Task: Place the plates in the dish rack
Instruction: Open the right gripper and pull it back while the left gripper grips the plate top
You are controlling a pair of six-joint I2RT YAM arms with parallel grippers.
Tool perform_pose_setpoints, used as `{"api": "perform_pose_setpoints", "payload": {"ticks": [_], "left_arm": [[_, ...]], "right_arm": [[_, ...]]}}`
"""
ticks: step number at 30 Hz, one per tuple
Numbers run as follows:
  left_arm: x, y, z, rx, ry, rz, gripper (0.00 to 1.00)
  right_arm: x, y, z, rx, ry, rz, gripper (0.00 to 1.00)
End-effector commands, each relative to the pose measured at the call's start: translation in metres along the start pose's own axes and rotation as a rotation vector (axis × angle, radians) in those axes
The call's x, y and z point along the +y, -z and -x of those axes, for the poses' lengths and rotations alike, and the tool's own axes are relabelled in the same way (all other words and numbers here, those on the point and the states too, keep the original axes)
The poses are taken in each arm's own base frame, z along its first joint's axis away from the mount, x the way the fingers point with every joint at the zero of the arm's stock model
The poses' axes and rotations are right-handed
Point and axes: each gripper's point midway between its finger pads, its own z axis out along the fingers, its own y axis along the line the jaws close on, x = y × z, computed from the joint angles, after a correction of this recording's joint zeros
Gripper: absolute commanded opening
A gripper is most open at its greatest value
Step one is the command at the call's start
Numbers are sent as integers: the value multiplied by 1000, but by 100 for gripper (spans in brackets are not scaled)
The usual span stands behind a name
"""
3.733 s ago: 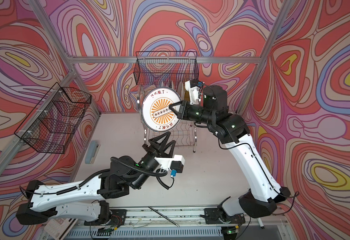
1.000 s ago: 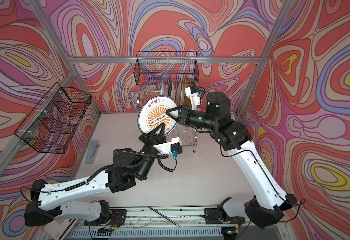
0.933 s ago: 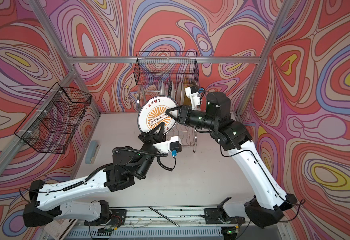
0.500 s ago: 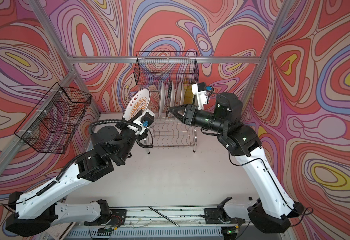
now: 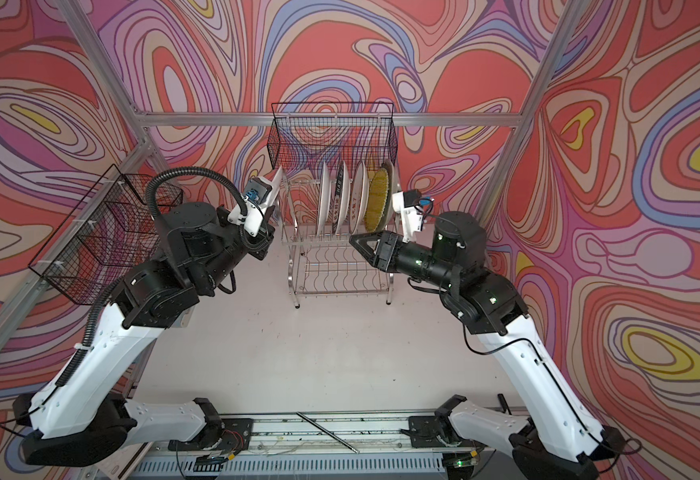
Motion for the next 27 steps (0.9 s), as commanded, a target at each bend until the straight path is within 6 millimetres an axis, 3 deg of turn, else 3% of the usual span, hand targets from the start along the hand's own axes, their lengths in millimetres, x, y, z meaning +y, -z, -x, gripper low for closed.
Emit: {"api": "perform_pose_setpoints", "payload": {"ticks": [1,13,18,27], "left_arm": [[-4,-3,1,29,112,-72,0],[9,-24,19,9,267,-44,0],[18,-33,23,-16,343,-6,0],[17,-58,23,-44,428,-1,0]], "right_arm": [[-21,-9,-17,26,14,-26,39],[-54,-21,-77,131,19,15,39],[-60,-25,-92,150,5,26,39],[-60,-34,-124,221,65,75,39]]}}
